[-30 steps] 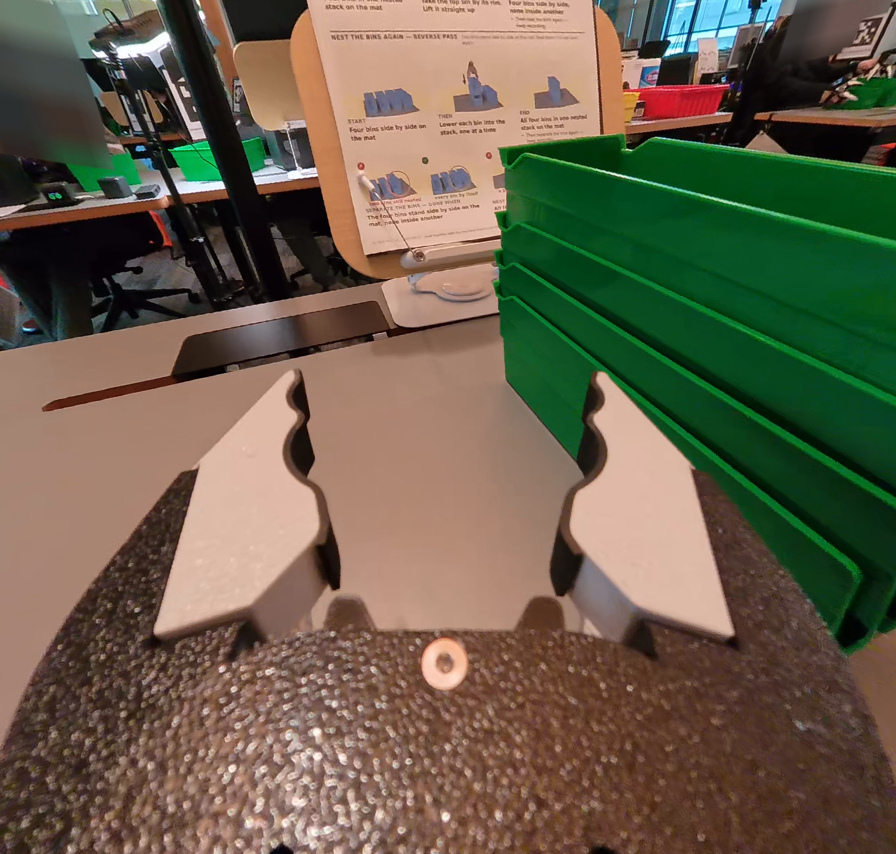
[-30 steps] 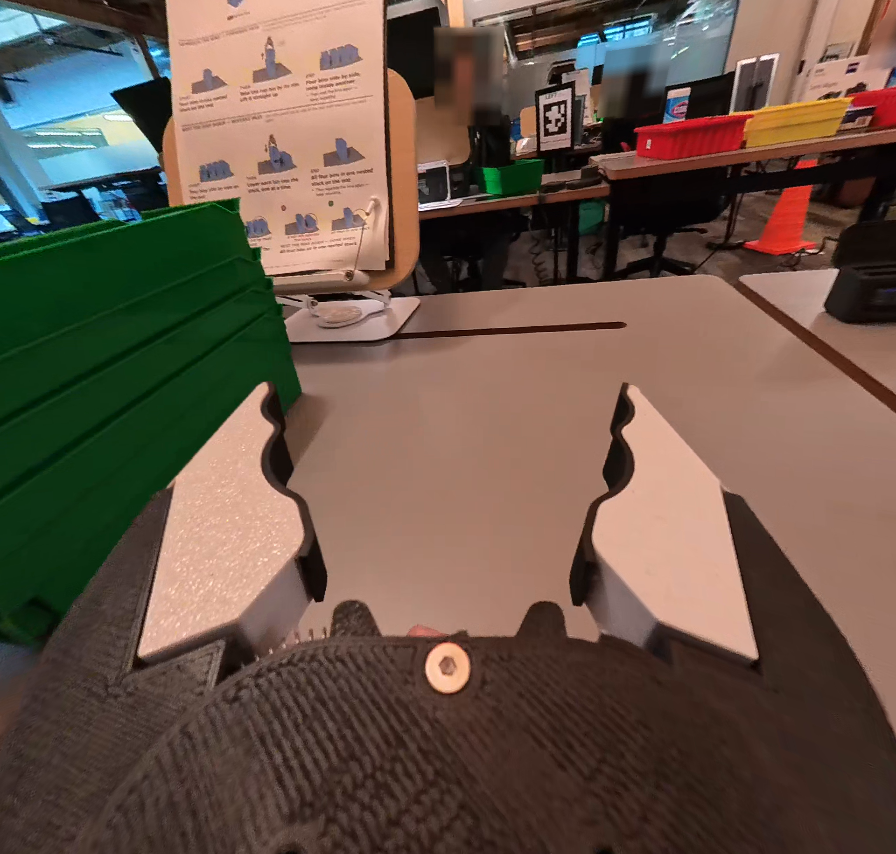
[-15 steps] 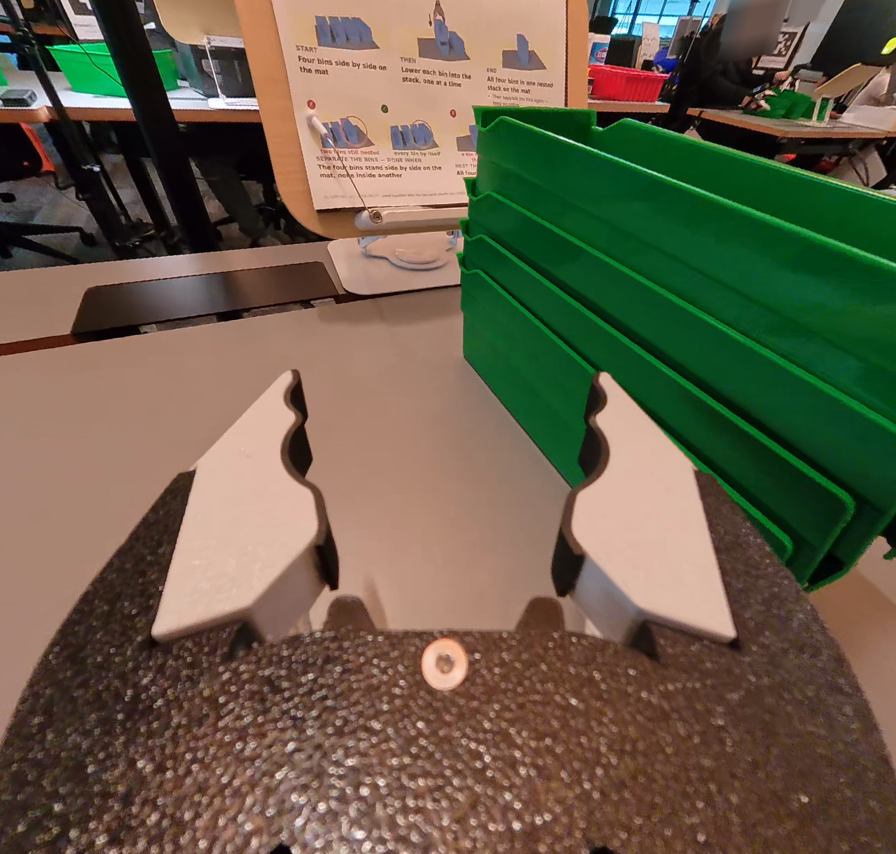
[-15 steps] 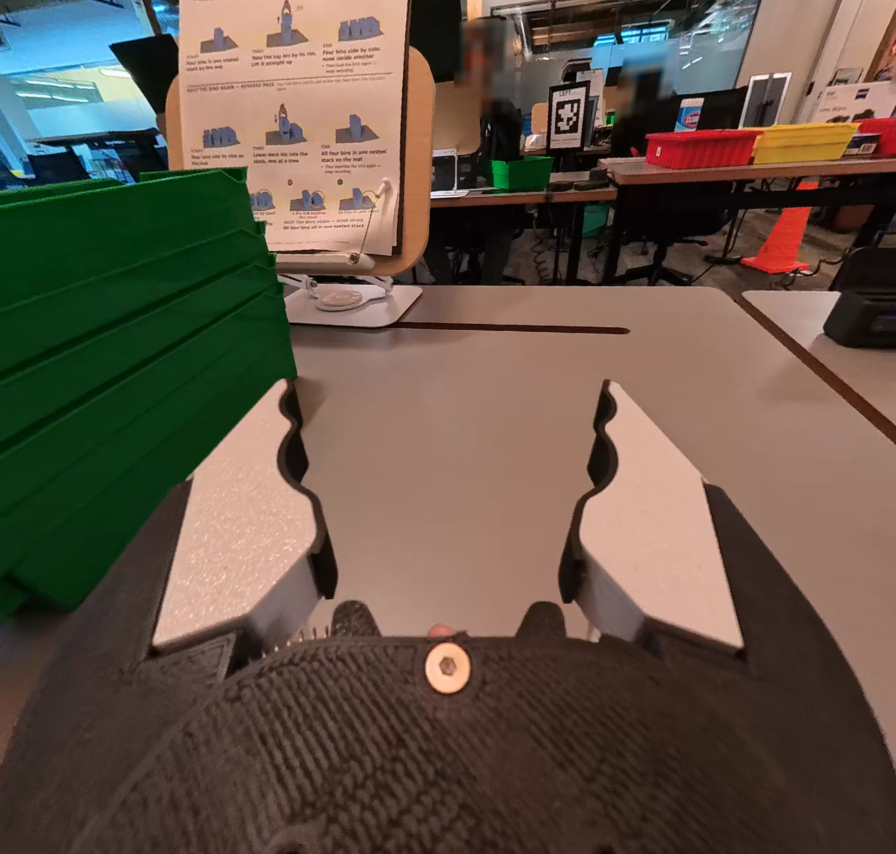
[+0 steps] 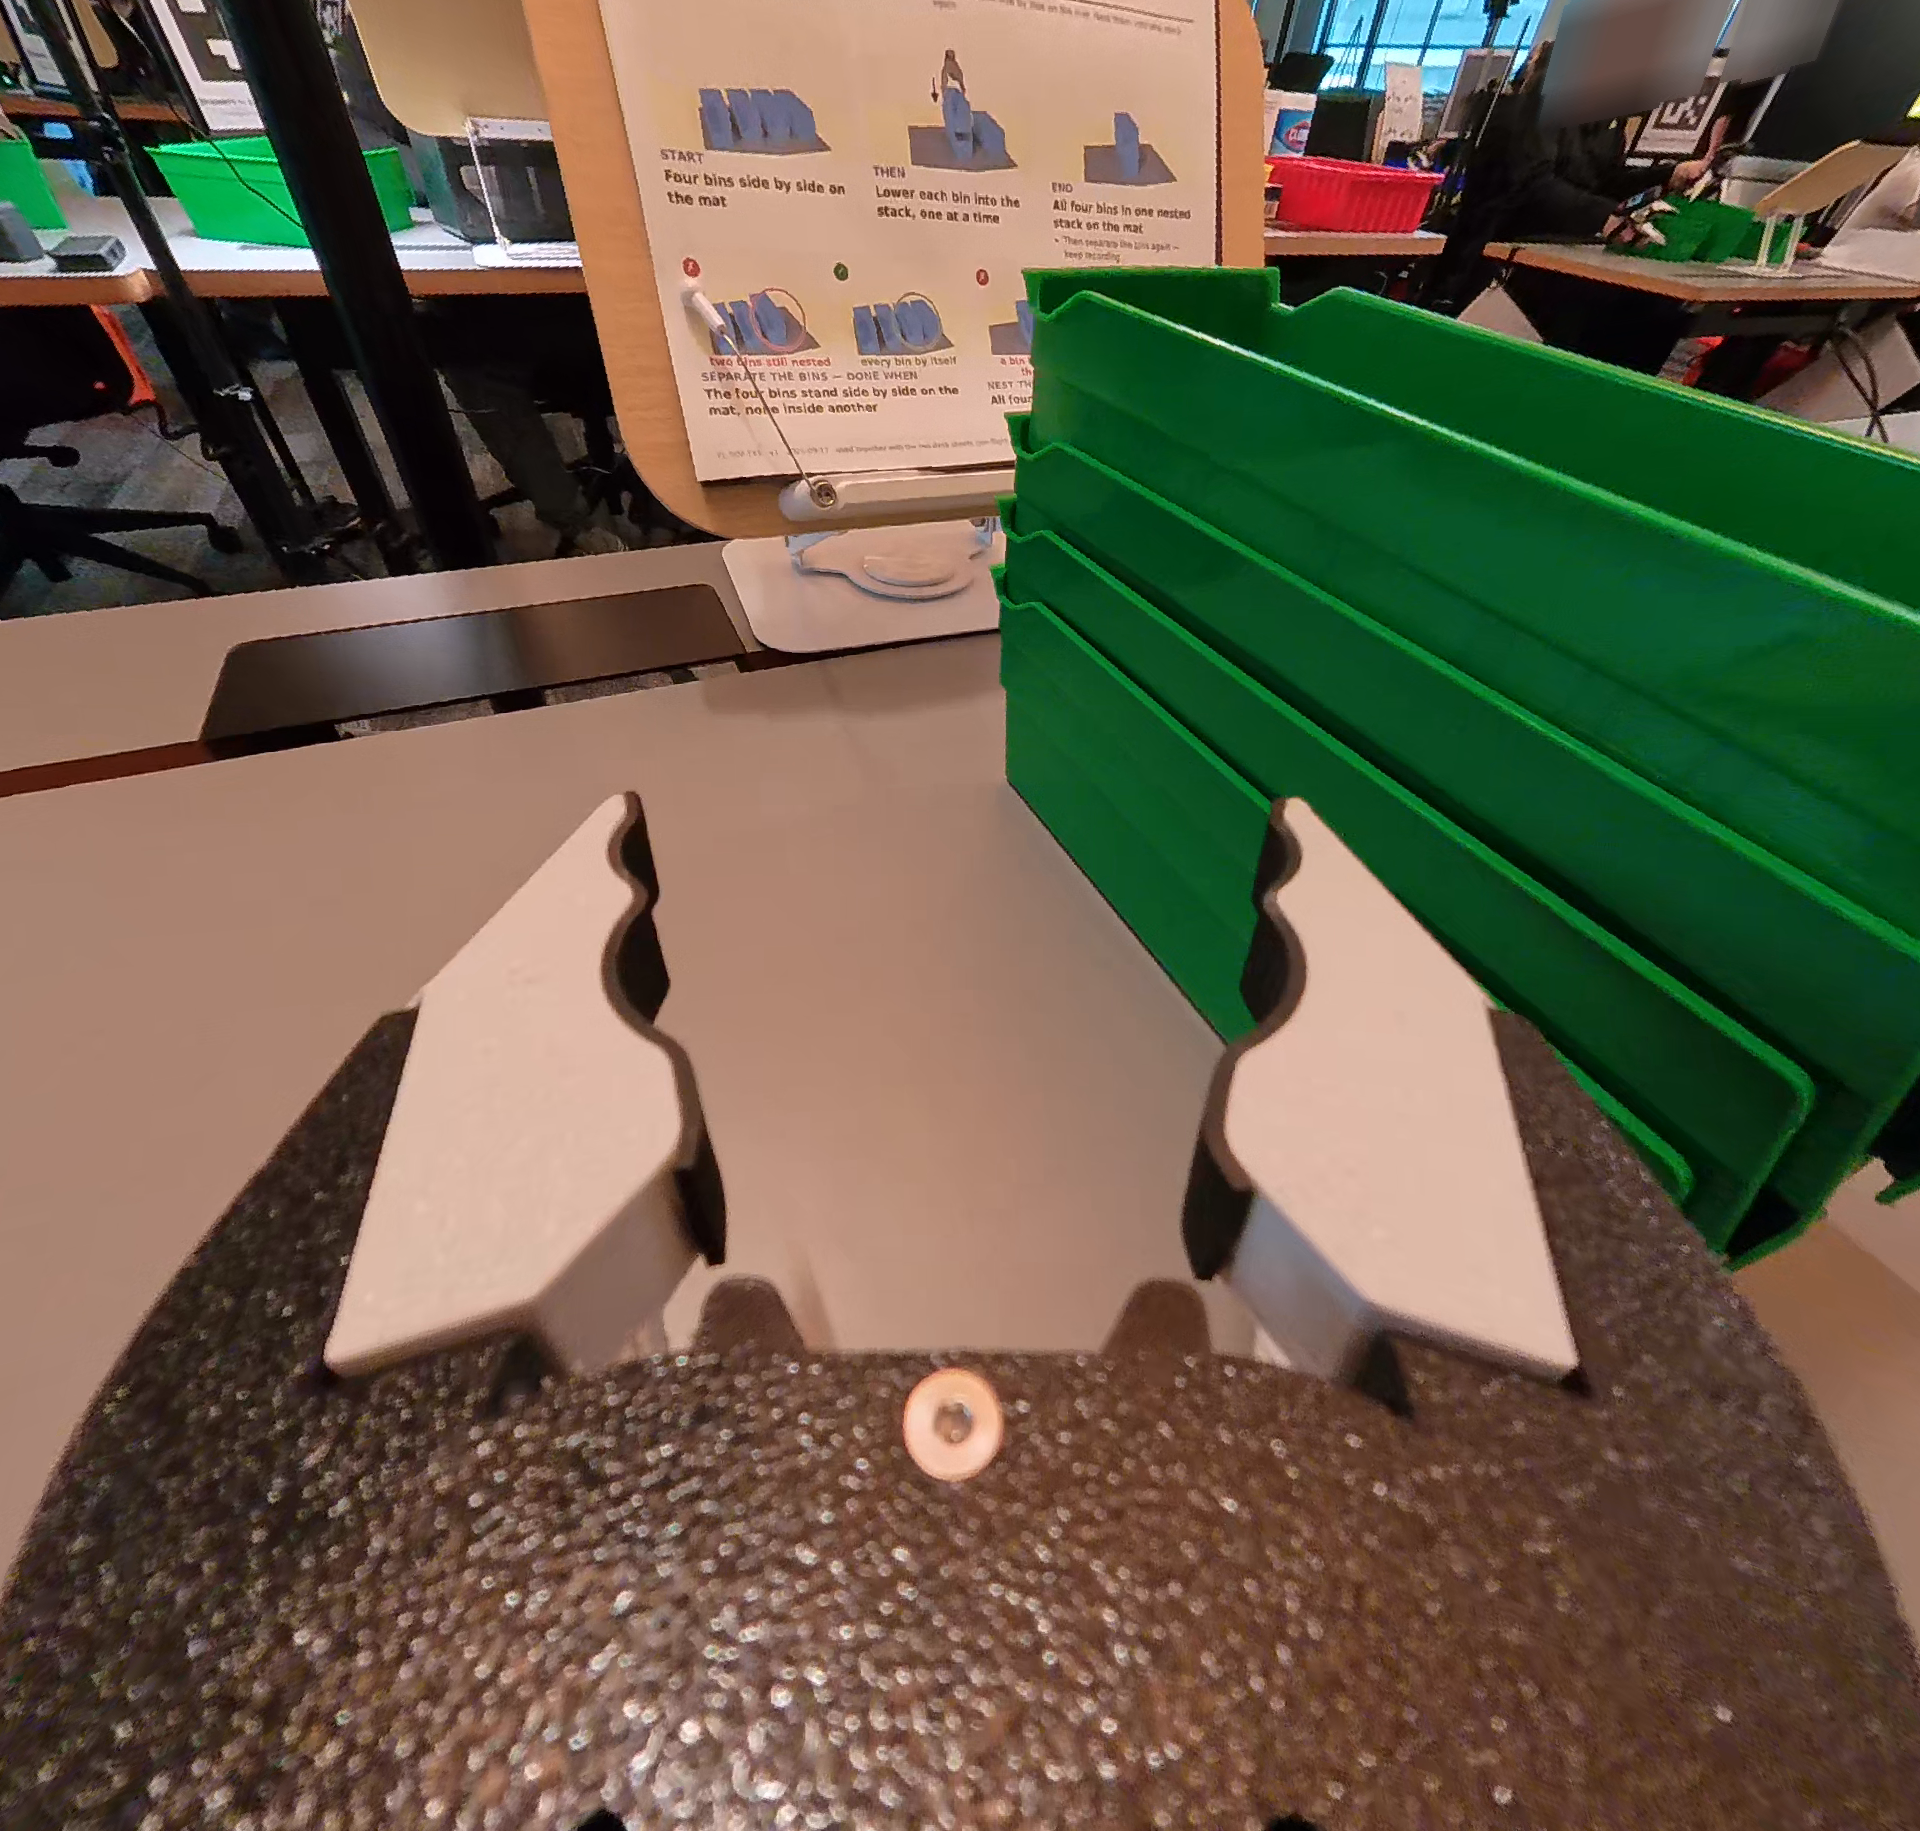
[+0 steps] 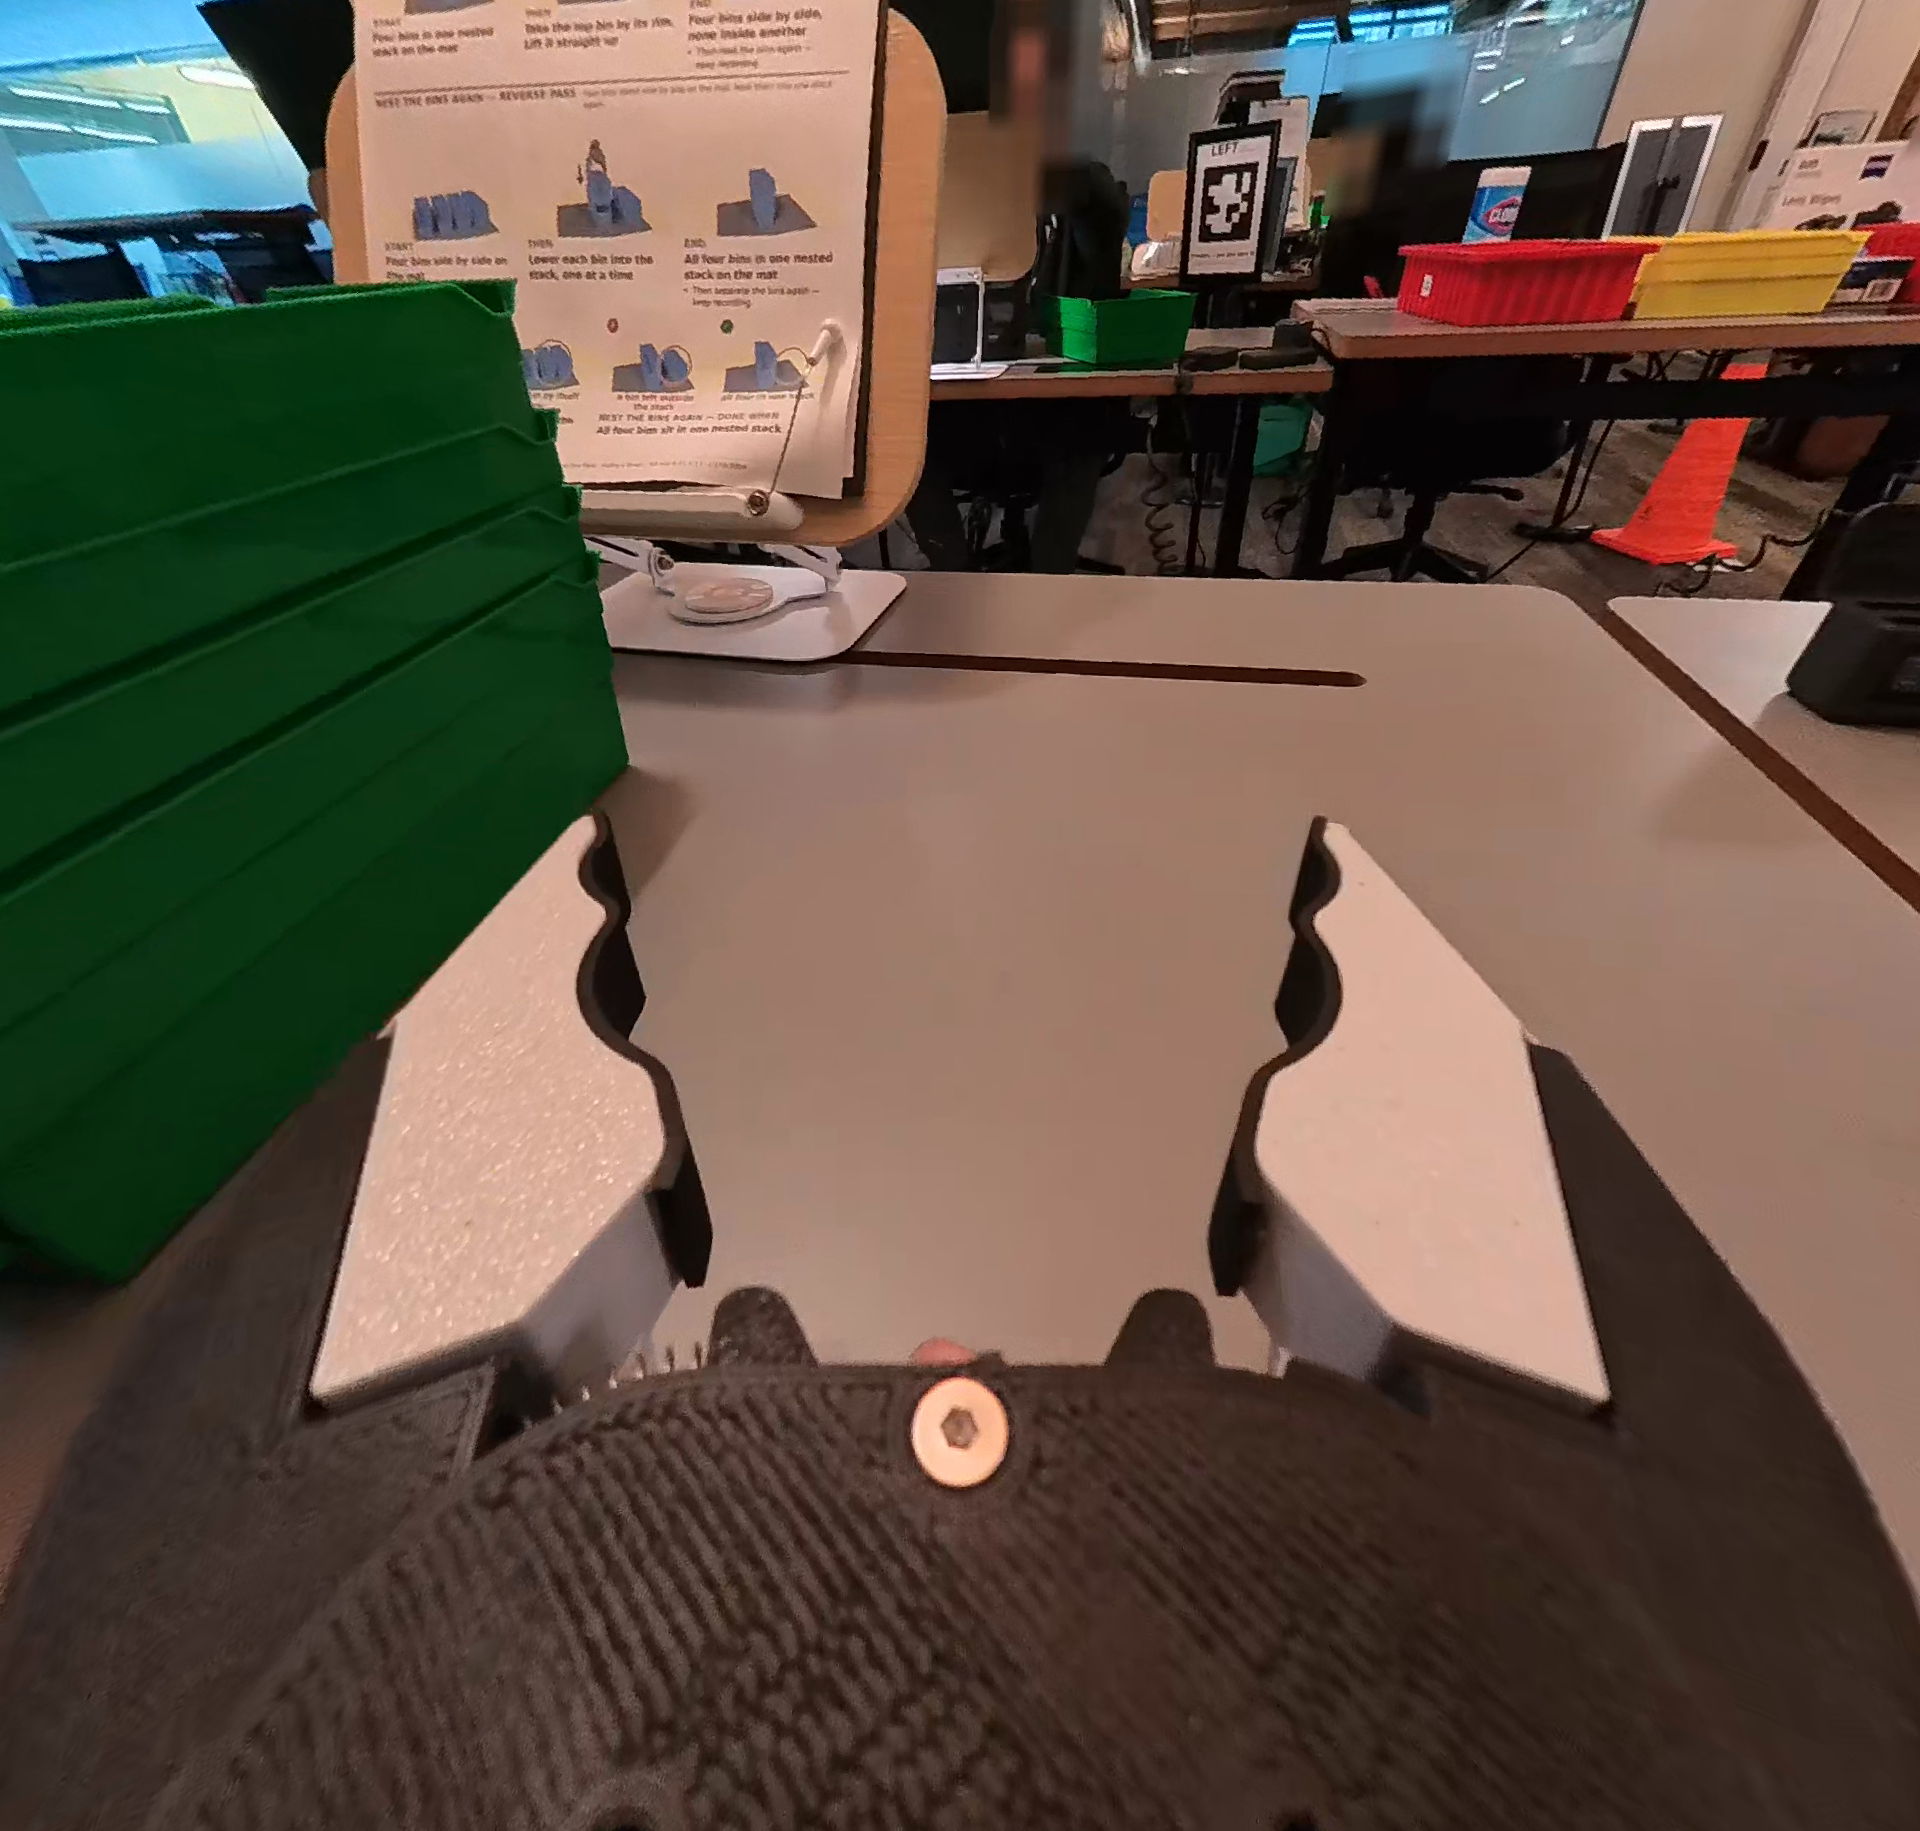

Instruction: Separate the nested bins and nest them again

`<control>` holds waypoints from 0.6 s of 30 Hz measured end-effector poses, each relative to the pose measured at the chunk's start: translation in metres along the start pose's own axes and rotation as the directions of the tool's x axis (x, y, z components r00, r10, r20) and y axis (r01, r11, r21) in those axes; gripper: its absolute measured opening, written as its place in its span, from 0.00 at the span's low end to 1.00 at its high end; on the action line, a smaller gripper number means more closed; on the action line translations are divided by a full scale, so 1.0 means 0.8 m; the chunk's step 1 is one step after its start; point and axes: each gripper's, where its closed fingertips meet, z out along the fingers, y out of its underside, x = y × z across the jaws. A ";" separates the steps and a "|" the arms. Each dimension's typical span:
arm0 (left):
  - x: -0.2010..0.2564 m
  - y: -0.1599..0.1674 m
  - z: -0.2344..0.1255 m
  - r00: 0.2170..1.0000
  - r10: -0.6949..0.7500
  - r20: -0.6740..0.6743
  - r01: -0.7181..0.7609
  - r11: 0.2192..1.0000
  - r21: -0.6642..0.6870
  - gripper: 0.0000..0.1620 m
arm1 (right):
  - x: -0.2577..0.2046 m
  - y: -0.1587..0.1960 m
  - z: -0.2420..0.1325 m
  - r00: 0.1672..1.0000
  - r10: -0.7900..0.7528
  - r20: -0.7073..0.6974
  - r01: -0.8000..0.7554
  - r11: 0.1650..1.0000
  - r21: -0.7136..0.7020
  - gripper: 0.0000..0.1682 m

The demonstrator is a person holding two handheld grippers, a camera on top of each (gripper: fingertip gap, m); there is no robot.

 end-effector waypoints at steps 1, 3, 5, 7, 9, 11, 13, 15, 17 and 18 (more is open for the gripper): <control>0.001 0.000 0.000 1.000 -0.003 -0.004 0.003 1.000 0.000 0.70 | 0.003 -0.001 -0.001 1.000 0.001 -0.011 -0.001 1.000 -0.002 0.76; 0.003 0.000 -0.001 1.000 0.003 -0.008 -0.003 1.000 -0.005 0.70 | 0.009 -0.004 -0.002 0.999 0.008 -0.037 -0.008 1.000 0.006 0.80; 0.005 -0.001 -0.001 1.000 0.016 -0.009 -0.016 1.000 -0.004 0.70 | 0.014 -0.006 -0.003 0.998 0.013 -0.056 -0.012 1.000 0.014 0.82; 0.007 0.000 0.000 0.999 0.031 -0.008 -0.031 0.999 -0.015 0.70 | 0.015 -0.004 -0.002 0.998 0.016 -0.059 -0.015 1.000 0.009 0.84; 0.008 0.004 0.001 0.999 0.038 -0.008 -0.038 0.999 -0.030 0.70 | 0.013 0.002 0.000 0.998 0.029 -0.052 -0.029 1.000 -0.006 0.86; 0.009 0.006 0.002 0.999 0.038 -0.011 -0.038 0.998 -0.041 0.70 | 0.010 0.007 0.003 0.998 0.034 -0.044 -0.035 0.999 -0.024 0.89; 0.009 0.005 0.003 0.999 0.039 -0.010 -0.039 0.999 -0.036 0.70 | 0.009 0.008 0.004 0.999 0.021 -0.045 -0.022 0.999 -0.034 0.91; 0.009 0.006 0.003 0.999 0.034 -0.012 -0.035 0.999 -0.036 0.70 | 0.009 0.008 0.004 0.999 0.004 -0.054 -0.006 0.999 -0.037 0.93; 0.007 0.008 0.004 1.000 0.028 -0.008 -0.029 0.999 -0.040 0.70 | 0.013 0.008 0.004 0.997 -0.011 -0.072 0.008 0.999 -0.040 0.94; 0.006 0.009 0.004 1.000 0.026 -0.005 -0.026 0.999 -0.042 0.70 | 0.015 0.010 0.004 0.997 -0.015 -0.081 0.011 0.999 -0.044 0.94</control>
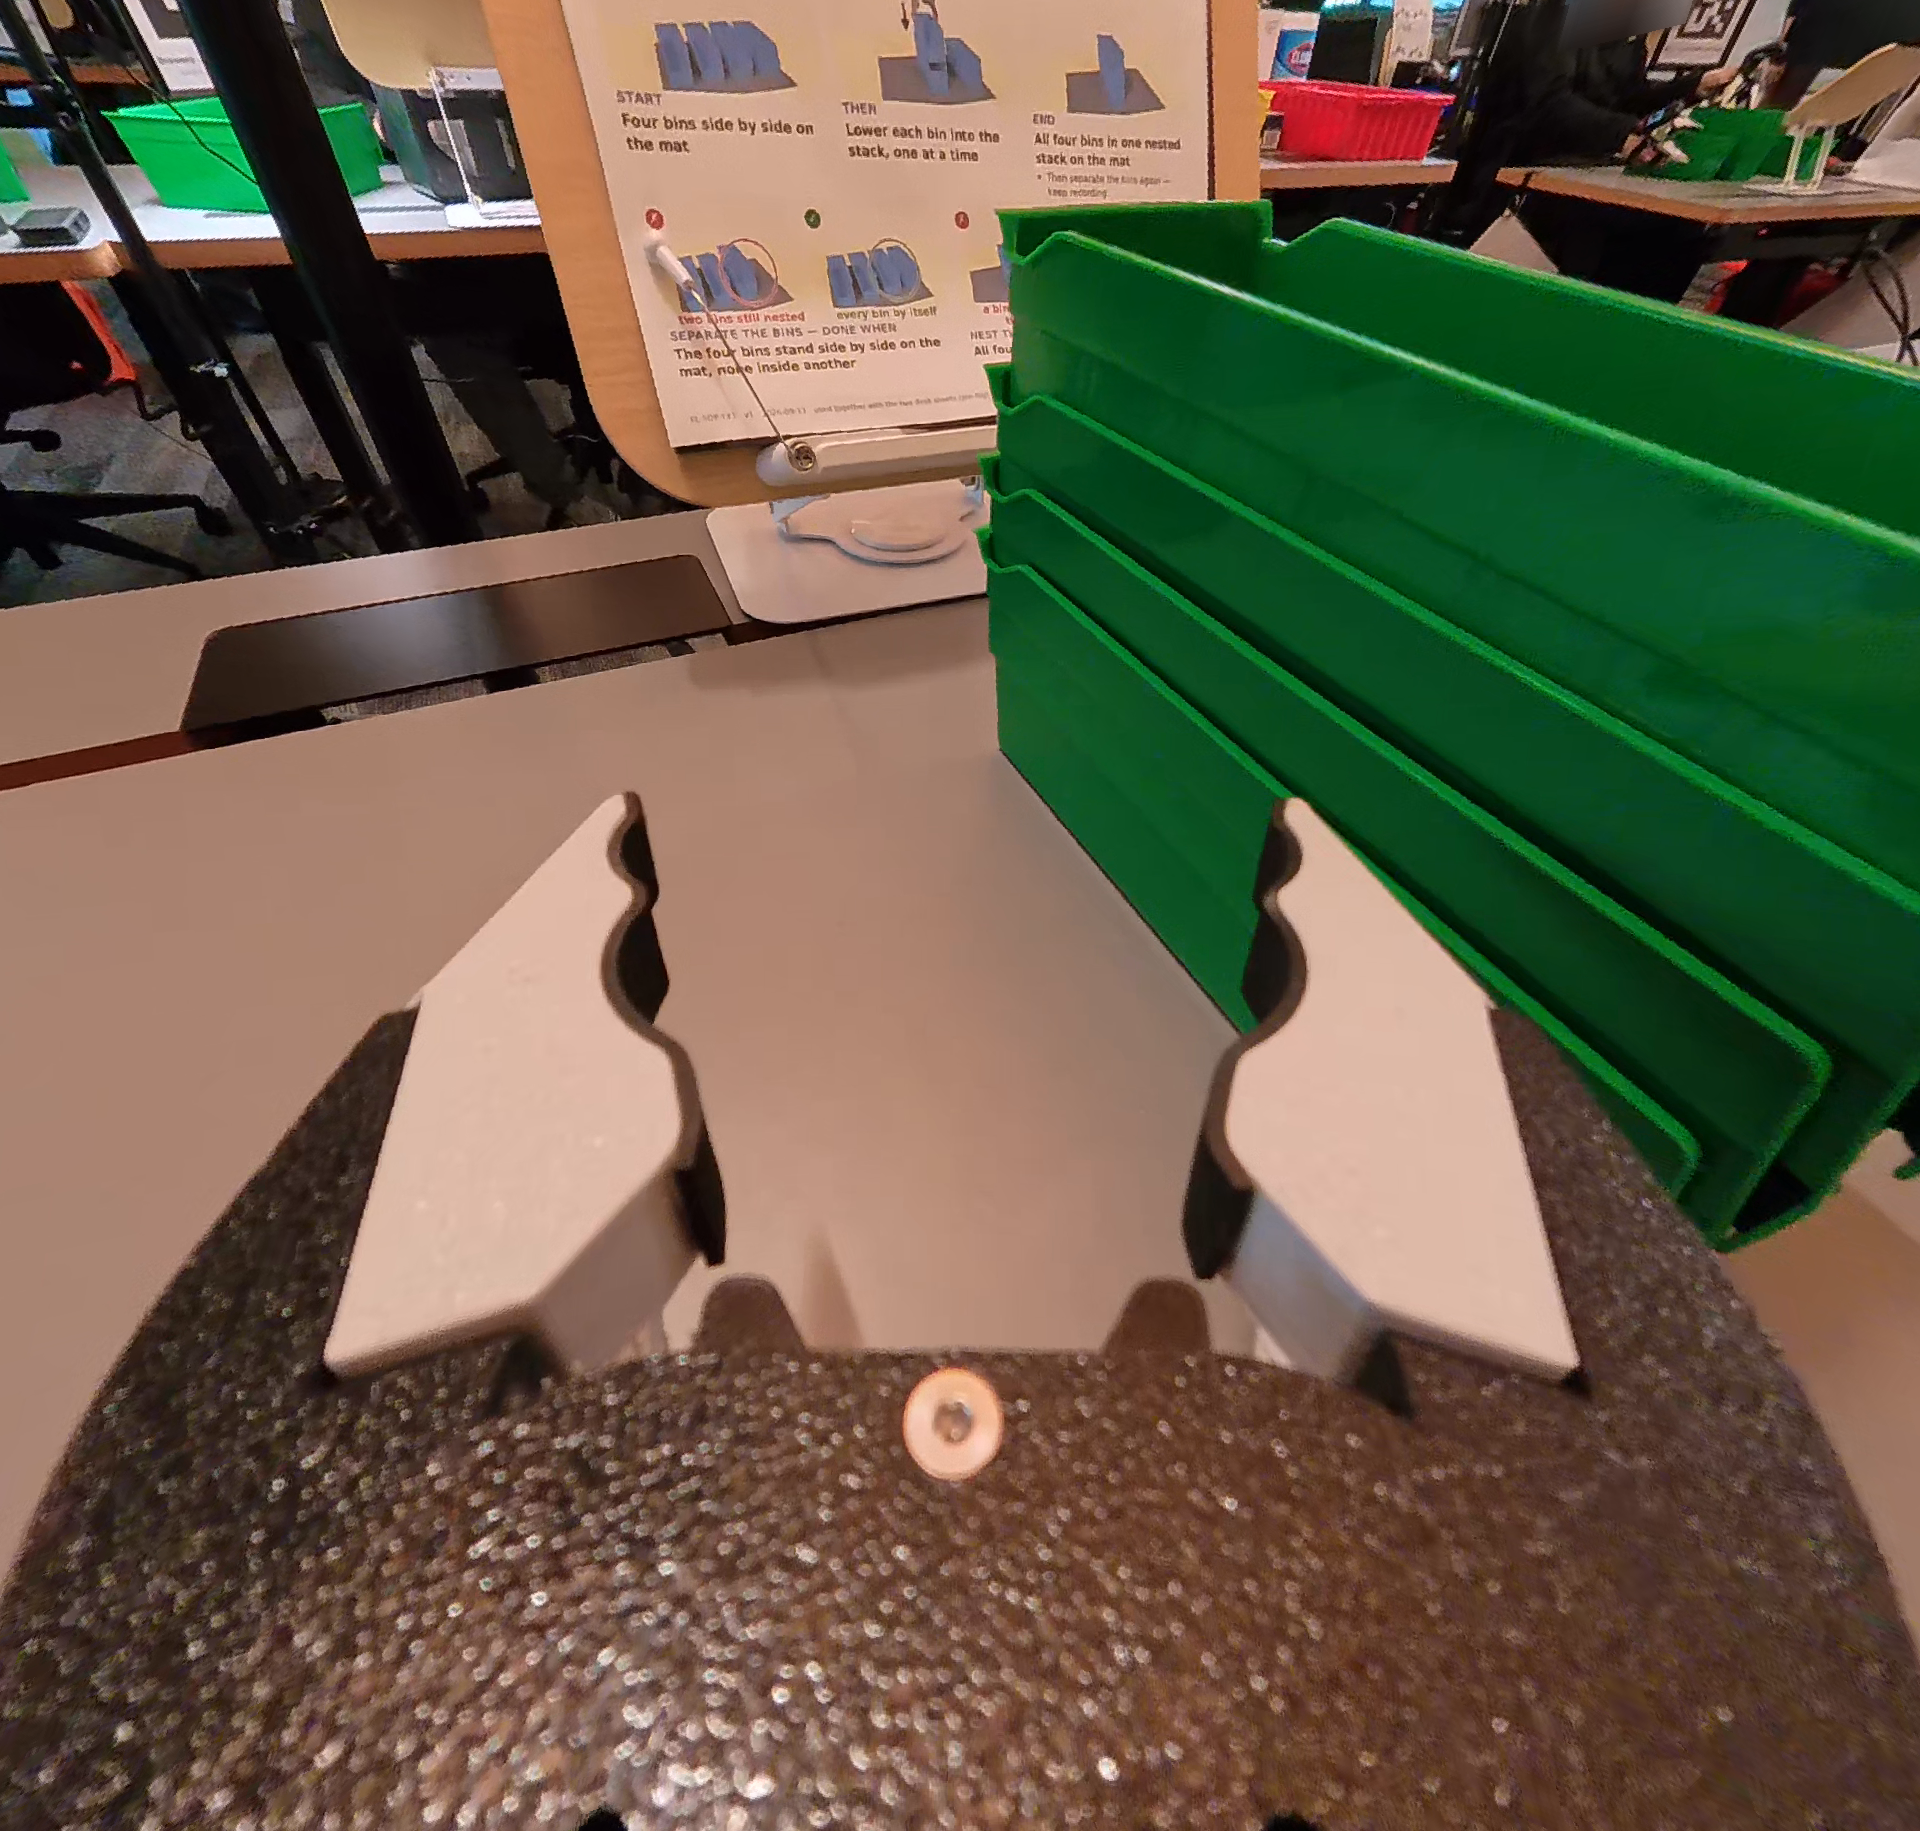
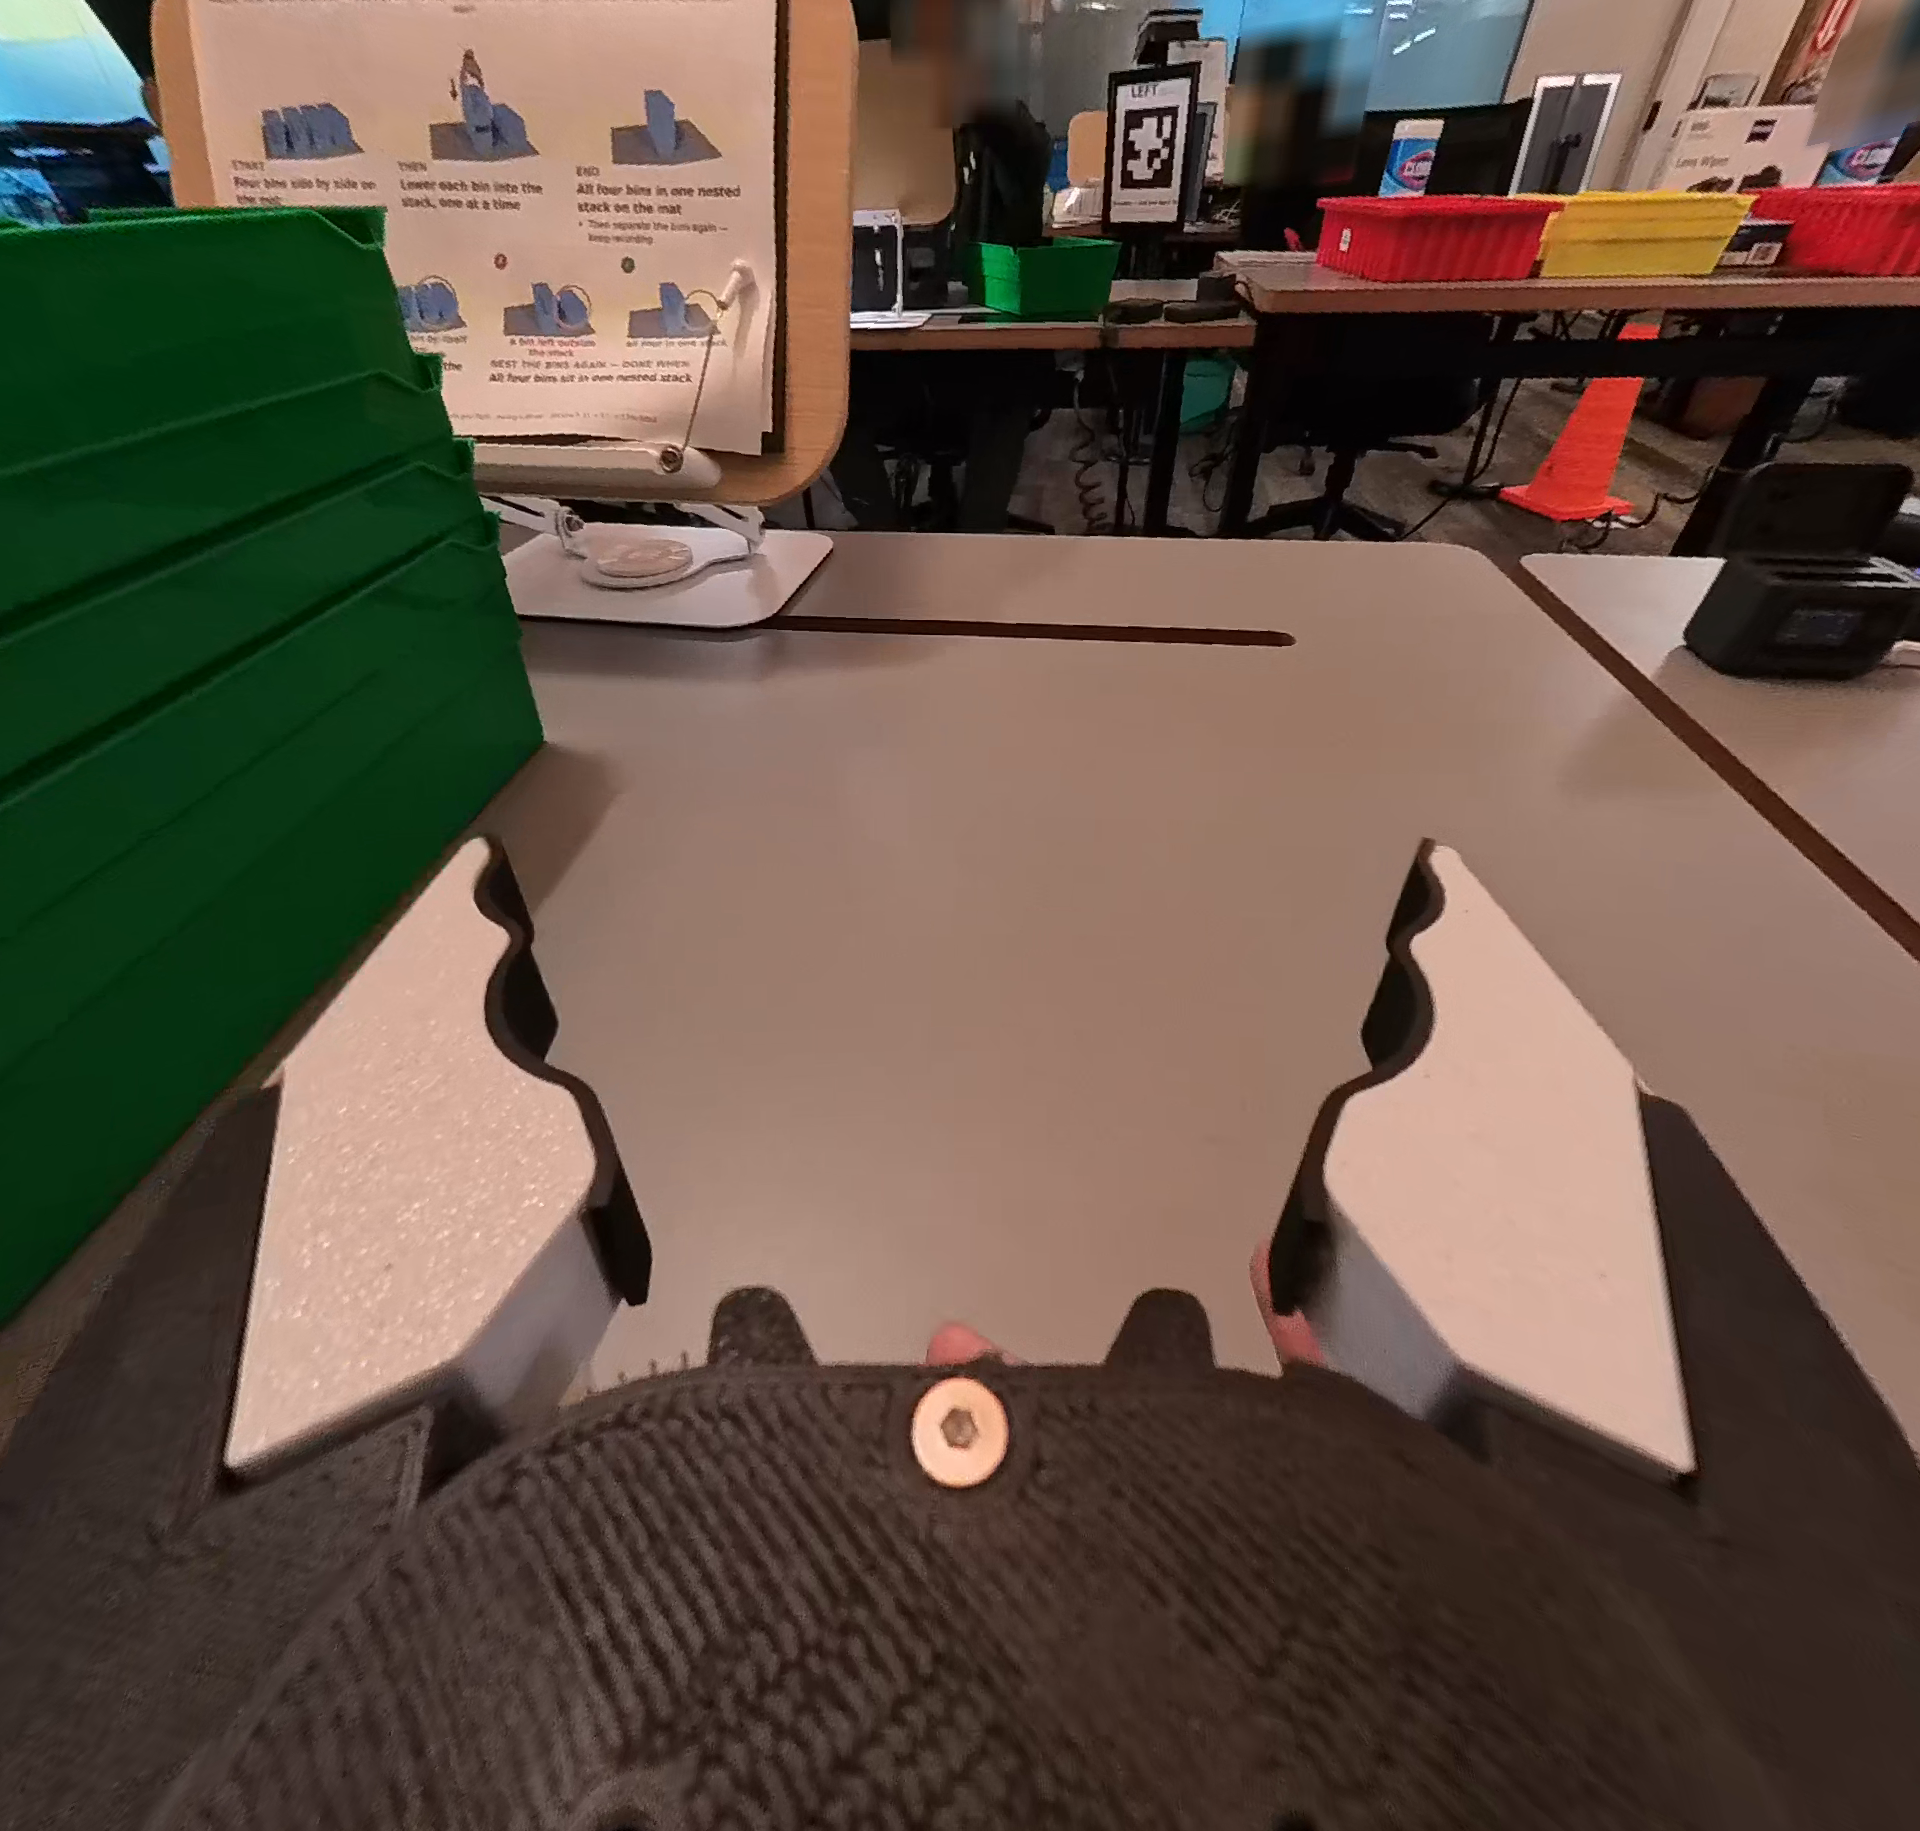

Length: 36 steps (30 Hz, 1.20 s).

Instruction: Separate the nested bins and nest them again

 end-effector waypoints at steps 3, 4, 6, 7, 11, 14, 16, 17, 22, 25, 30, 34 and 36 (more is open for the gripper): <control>-0.002 0.006 0.003 1.000 -0.011 0.002 0.011 1.000 -0.020 0.70 | 0.002 0.005 0.002 1.000 -0.002 -0.007 0.002 1.000 -0.016 0.94; -0.002 0.008 0.004 1.000 -0.014 0.003 0.014 1.000 -0.026 0.70 | 0.001 0.006 0.002 1.000 -0.004 -0.006 0.003 1.000 -0.020 0.94; -0.002 0.010 0.005 1.000 -0.012 0.003 0.012 0.999 -0.034 0.70 | -0.001 0.009 0.004 1.000 -0.005 0.003 0.006 1.000 -0.028 0.94; -0.003 0.011 0.005 1.000 -0.010 0.007 0.010 0.999 -0.037 0.70 | -0.001 0.010 0.004 1.000 -0.005 0.007 0.006 0.999 -0.034 0.93; -0.005 0.015 0.007 1.000 0.003 0.017 -0.002 0.999 -0.051 0.70 | -0.001 0.016 0.005 1.000 -0.005 0.012 0.005 0.998 -0.059 0.93; -0.004 0.015 0.006 1.000 -0.010 0.014 0.011 0.999 -0.049 0.70 | 0.004 0.016 0.004 1.000 -0.026 0.005 0.026 0.997 -0.073 0.92; -0.004 0.014 0.007 1.000 -0.010 0.015 0.011 0.999 -0.044 0.70 | 0.012 0.015 0.001 0.999 -0.040 -0.012 0.039 0.996 -0.074 0.92; -0.005 0.014 0.007 1.000 -0.005 0.021 0.006 0.999 -0.043 0.70 | 0.015 0.015 0.001 0.999 -0.036 -0.016 0.035 0.996 -0.078 0.92; -0.005 0.015 0.008 0.999 0.005 0.032 -0.004 0.999 -0.046 0.70 | 0.022 0.010 -0.002 1.000 -0.006 -0.013 0.005 0.998 -0.066 0.92; -0.002 0.014 0.008 1.000 -0.021 0.020 0.022 0.999 -0.040 0.70 | 0.022 0.009 -0.002 1.000 -0.006 -0.010 0.005 0.998 -0.059 0.92; -0.001 0.007 0.004 1.000 -0.015 0.019 0.015 1.000 -0.024 0.70 | 0.019 0.012 0.000 1.000 -0.007 -0.001 0.007 0.998 -0.064 0.92; -0.003 0.002 0.000 1.000 -0.022 0.019 0.022 1.000 -0.009 0.70 | 0.012 0.014 0.001 1.000 -0.007 0.014 0.008 0.998 -0.070 0.91; 0.000 0.002 0.001 0.999 -0.035 0.003 0.035 0.999 -0.005 0.70 | 0.008 0.011 0.001 1.000 -0.011 0.020 0.012 0.998 -0.062 0.91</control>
